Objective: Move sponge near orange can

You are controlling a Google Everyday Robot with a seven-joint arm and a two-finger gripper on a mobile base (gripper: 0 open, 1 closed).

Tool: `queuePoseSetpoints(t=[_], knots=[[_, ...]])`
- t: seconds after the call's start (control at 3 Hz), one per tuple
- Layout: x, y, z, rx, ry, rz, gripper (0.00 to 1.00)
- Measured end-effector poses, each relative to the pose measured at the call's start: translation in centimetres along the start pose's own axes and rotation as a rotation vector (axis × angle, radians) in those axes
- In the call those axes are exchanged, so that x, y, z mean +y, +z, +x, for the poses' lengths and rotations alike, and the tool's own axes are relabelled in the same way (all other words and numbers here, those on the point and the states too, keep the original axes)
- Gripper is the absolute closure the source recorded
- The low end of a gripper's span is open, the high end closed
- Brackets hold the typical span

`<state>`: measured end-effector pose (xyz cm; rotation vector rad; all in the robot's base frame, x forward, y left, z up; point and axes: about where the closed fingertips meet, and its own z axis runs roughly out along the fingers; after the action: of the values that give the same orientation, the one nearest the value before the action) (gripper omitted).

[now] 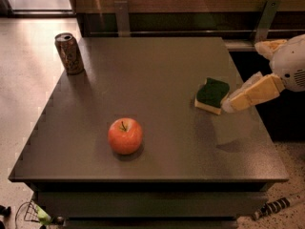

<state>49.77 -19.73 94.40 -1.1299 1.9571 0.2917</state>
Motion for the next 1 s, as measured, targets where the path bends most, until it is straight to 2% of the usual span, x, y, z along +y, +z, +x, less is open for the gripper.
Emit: queuePoseSetpoints(t=[0.33, 0.67, 1.0], knots=[[0.7, 2.5, 1.2, -0.032, 0.070, 0.064, 0.00], [0.8, 4.7, 2.2, -0.064, 0.146, 0.159, 0.00], [0.8, 4.7, 2.2, -0.064, 0.146, 0.159, 0.00]])
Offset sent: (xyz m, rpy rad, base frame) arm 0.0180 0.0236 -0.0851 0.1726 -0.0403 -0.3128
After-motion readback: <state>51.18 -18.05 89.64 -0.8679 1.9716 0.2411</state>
